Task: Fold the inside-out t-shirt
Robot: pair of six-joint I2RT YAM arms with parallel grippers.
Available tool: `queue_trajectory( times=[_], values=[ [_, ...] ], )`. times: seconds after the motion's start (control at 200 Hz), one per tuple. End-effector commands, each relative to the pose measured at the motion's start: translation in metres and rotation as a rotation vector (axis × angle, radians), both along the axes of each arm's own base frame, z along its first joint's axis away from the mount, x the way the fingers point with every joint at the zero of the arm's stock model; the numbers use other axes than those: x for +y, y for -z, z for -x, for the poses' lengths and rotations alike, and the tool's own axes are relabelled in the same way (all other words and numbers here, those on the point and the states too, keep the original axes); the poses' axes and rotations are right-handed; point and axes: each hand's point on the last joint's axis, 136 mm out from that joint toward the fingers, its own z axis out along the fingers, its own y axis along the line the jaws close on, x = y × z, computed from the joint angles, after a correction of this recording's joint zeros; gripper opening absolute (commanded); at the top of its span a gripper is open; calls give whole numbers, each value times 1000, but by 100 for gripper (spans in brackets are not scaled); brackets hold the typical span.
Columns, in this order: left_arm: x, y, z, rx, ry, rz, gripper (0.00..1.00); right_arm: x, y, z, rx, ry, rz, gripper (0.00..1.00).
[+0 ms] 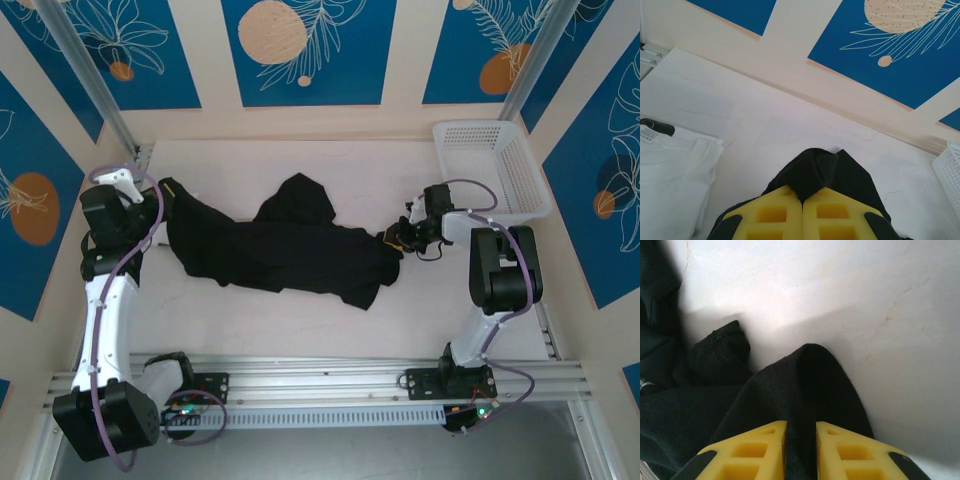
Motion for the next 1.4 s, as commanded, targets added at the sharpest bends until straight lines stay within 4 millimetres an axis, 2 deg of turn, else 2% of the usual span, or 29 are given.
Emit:
queue_trajectory(
  times=[0.0, 0.15, 0.235, 0.305, 0.565, 0.66, 0.745, 0.825, 0.89, 0.97, 1.105, 1.24, 1.395],
  values=[
    [1, -11, 1, -44, 5, 8, 0, 1, -3, -5, -10, -10, 9, 19],
    [1, -11, 1, -44, 6, 8, 0, -1, -7, -10, -44, 6, 14, 10],
    [0, -12, 1, -46, 7, 7, 0, -5, -21, -14, -113, 19, 21, 4],
    [0, -14, 2, -49, 8, 7, 0, -9, -42, -15, -189, 31, 20, 0],
    [-5, -27, 2, -76, 26, 54, 0, -23, -137, -2, -470, 68, -62, 0],
    [-8, -34, 4, -92, 34, 67, 0, -23, -156, 10, -509, 63, -115, 0],
    [-8, -43, 6, -106, 37, 63, 0, -19, -163, 25, -516, 50, -157, 0],
    [-7, -54, 7, -114, 29, 43, 0, -10, -161, 43, -497, 38, -210, 0],
    [-5, -61, 8, -121, 19, 34, 0, -1, -151, 62, -456, 27, -241, 0],
    [-5, -66, 8, -133, 17, 37, 0, 7, -131, 86, -384, 29, -242, 0],
    [-5, -62, 5, -138, 16, 57, 0, 13, -89, 118, -266, 65, -202, 0],
    [-6, -55, 0, -138, 26, 85, 0, 8, -59, 125, -198, 113, -164, 0],
    [-6, -50, -2, -130, 28, 82, 0, 6, -47, 115, -164, 108, -133, 3]
  ],
)
